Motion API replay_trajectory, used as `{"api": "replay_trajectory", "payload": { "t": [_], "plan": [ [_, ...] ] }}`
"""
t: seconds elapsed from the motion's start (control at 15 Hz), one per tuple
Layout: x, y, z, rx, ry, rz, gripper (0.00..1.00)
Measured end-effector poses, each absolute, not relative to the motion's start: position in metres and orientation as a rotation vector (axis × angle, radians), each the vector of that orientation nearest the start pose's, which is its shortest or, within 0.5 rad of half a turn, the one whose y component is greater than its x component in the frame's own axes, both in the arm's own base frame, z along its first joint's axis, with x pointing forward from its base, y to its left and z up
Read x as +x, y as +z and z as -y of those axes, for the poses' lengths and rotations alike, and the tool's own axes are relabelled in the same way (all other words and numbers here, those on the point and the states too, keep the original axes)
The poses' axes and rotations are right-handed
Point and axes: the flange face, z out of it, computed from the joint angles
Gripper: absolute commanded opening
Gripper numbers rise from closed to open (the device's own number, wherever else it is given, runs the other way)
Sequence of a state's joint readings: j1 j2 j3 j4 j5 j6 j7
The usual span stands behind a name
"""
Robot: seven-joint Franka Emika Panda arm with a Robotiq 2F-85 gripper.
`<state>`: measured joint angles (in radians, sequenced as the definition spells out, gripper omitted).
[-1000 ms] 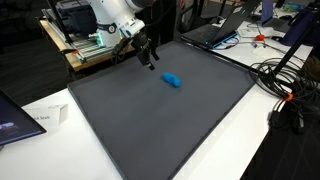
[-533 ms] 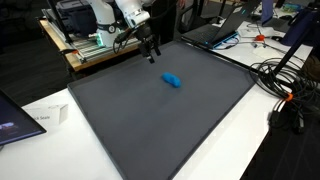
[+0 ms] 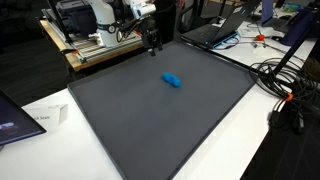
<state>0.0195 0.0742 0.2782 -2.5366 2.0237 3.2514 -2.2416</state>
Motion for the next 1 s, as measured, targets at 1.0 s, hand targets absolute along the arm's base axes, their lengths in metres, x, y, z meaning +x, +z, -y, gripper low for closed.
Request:
{"api": "replay_trajectory", "payload": {
  "t": [1.0],
  "plan": [
    [0.389,0.247,-0.072,-2.979,-0.748,0.754,1.00]
  ]
}}
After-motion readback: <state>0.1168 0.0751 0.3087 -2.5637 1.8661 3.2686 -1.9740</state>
